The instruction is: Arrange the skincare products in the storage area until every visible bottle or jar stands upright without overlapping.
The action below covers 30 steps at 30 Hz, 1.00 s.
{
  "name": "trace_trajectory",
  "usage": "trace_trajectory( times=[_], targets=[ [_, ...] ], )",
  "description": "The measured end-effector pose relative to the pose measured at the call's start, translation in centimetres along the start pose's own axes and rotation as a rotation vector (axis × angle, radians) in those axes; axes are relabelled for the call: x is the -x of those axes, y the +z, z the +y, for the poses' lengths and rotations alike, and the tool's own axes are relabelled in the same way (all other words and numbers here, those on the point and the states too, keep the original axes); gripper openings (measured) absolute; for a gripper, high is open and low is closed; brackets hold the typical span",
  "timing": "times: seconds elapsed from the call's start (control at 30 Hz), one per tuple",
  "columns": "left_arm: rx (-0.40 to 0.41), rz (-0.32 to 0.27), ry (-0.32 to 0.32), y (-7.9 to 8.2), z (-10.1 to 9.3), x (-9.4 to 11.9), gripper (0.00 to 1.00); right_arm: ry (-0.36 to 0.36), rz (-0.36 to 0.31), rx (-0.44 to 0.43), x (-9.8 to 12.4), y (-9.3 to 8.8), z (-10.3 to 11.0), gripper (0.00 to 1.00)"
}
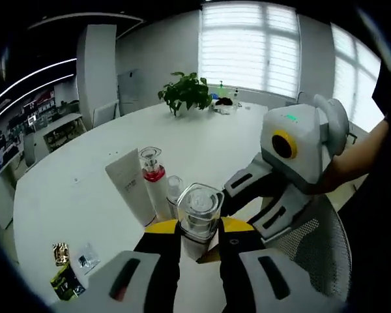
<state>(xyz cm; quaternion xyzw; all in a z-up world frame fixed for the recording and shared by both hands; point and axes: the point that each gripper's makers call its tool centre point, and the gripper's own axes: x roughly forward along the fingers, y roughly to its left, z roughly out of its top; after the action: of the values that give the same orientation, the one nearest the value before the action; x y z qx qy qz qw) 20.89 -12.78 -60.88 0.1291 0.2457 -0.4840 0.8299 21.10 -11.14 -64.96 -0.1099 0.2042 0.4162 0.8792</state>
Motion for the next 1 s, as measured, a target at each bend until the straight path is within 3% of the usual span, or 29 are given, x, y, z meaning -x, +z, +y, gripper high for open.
trace_trajectory(
  times=[0.5, 1.0],
  targets=[
    [-0.012, 0.076, -0.051, -3.6, 0.7, -4.4, 0.17, 0.017, 0.111, -0.012, -2.2, -4.8, -1.5, 0.23],
    [-0.049, 0.095, -0.066, -4.5, 1.5, -6.3, 0.18, 0.025, 0.164, 0.017, -3.7, -6.8, -3.1, 0.23]
  ],
)
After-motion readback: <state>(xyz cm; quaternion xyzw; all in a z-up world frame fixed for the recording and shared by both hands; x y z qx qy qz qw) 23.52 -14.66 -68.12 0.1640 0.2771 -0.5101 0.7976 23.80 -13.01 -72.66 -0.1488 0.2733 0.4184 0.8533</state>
